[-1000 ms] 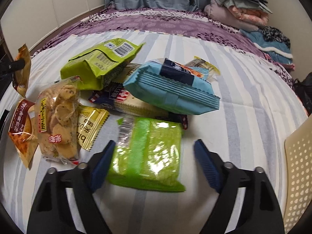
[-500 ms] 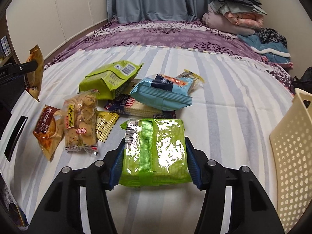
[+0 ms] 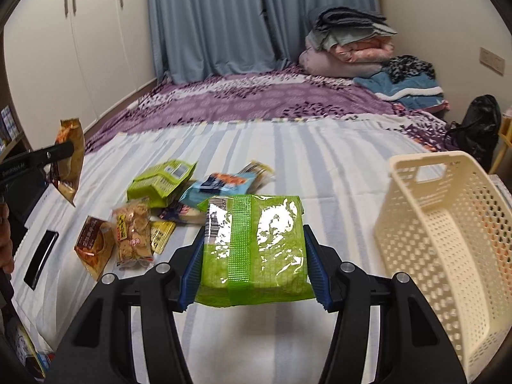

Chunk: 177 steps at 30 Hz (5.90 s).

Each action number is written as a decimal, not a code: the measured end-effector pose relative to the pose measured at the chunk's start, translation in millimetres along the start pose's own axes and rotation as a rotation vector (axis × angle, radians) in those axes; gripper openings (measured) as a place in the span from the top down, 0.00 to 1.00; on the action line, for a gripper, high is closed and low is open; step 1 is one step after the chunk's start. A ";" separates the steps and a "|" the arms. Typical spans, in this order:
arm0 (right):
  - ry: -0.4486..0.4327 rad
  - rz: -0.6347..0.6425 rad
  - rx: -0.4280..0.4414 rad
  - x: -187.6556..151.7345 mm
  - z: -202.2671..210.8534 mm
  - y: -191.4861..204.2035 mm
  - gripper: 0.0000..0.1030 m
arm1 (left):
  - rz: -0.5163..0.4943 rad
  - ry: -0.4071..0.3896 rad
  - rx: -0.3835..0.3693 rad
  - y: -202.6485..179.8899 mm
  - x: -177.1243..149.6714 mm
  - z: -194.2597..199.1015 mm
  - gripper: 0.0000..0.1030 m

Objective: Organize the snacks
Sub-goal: 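Carry the biscuit bag toward the basket while the right tool grasps a green packet, then drop the green packet and biscuit bag into the cream basket, opening both tools, then return both tools to the snack pile on the bed, then grasp a biscuit bag with the left tool while the right tool grasps a clear cookie bag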

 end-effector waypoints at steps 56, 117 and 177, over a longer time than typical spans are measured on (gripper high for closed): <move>-0.078 -0.397 -0.445 -61.7 91.6 -253.3 0.30 | -0.446 0.077 -0.545 -385.2 9.1 -50.5 0.02; -0.071 -0.043 0.013 4.4 40.7 -20.4 0.14 | -0.005 -0.010 0.013 -50.0 15.4 10.3 0.02; 0.185 0.236 0.210 -31.6 -70.5 154.4 0.14 | 0.169 0.201 0.053 66.6 -116.0 -68.5 0.59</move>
Point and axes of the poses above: each gripper's, at about its wrist camera, not at the fingertips, and z roughly against the way its jaws point, y to its left, x to its top, the point moved 3 cm from there along -z, roughly the way its jaws point, and after that the axes turned 6 degrees about -x, right-handed, at the moved point
